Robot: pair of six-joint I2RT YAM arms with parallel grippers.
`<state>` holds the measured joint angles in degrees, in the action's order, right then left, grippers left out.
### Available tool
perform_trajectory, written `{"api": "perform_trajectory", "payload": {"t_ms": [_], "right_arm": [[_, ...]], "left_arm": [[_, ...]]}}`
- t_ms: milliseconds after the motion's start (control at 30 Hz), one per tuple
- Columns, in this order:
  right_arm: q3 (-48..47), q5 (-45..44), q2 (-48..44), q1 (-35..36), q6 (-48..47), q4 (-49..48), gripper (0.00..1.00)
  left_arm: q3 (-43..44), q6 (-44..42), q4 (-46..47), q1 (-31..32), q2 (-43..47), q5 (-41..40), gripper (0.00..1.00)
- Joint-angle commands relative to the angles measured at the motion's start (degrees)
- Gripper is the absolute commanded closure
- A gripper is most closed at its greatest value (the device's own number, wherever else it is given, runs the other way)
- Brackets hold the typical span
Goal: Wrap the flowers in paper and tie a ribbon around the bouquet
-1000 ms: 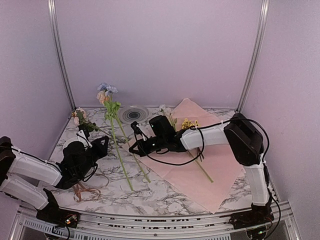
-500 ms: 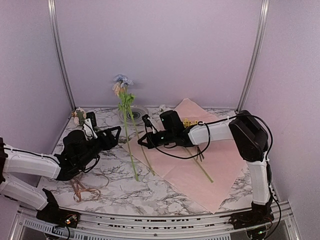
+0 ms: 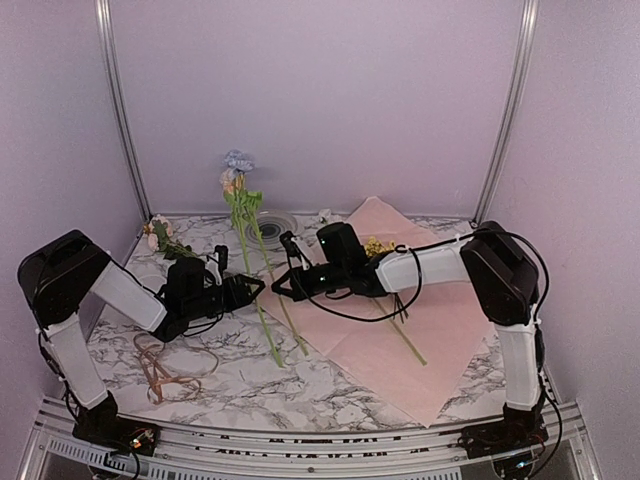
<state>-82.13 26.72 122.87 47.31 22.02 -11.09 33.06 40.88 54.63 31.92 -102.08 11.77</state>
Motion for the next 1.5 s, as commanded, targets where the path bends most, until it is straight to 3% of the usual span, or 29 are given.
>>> {"api": "perform_trajectory", "payload": {"t_ms": [0,33,133,467,633,767,933,1133,1300,1467], "right_arm": [[0.05,-0.15,-2.98,0.41,-1.41,-1.68,1.0],[0.12,-0.24,-2.99,0.41,-1.45,-1.66,1.0],[0.14,-0.52,-2.89,0.41,-1.33,-1.67,1.0],[1.88,-0.65,-3.0,-2.18,2.85,-2.95,1.0],[1.52,0.9,-5.6,-3.24,2.54,0.16,1.0],[2.59,3.56,-11.73,-4.51,1.99,4.07,1.0],[8.37,1.82,-24.05,-10.77,0.22,11.93,1.0],[12.86,-6.54,-32.29,-22.67,-8.06,31.71,1.0],[14.29,-15.05,-33.14,-29.46,-12.61,41.52,1.0],[14.3,-14.66,-27.73,-31.99,-14.47,43.48,1.0]], "left_arm": [[0.88,2.47,9.05,0.4,-1.77,5.64,0.47],[0.8,2.07,9.15,0.56,-1.72,5.57,0.56],[0.23,1.92,10.13,0.74,-0.74,5.71,1.0],[-3.7,-2.54,12.24,2.23,13.21,5.26,1.0],[-5.5,-0.85,10.21,1.49,20.15,2.1,1.0],[-5.41,0.11,-0.34,-0.08,23.79,-4.78,1.0],[-6.06,2.0,-4.03,-0.79,22.46,-9.17,1.0],[-5.57,6.11,-7.75,-1.92,18.52,-10.96,1.0],[-5.72,8.78,-12.05,-2.62,16.76,-13.75,1.0],[-5.38,9.31,-12.27,-2.69,15.17,-12.16,1.0]]}}
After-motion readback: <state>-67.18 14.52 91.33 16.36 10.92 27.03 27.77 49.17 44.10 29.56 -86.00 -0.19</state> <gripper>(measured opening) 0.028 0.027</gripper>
